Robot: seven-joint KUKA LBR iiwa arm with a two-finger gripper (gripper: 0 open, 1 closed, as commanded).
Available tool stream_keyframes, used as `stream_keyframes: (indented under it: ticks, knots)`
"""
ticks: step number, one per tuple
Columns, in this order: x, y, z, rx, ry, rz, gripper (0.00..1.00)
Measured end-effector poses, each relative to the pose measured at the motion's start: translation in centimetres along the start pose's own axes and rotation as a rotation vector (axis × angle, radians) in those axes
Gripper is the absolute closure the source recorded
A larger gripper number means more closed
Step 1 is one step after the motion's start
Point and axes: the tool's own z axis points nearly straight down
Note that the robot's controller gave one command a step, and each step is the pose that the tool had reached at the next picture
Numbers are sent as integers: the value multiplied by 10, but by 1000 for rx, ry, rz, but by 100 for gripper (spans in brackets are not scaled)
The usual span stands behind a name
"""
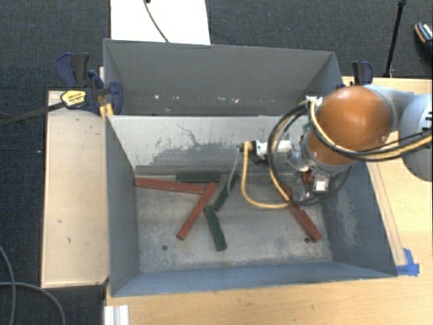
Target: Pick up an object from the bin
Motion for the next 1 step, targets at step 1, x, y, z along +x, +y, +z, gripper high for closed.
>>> stream_keyframes:
  ticks: [1]
  knots:
    - [-2, 3, 1, -2, -2, -3, 0]
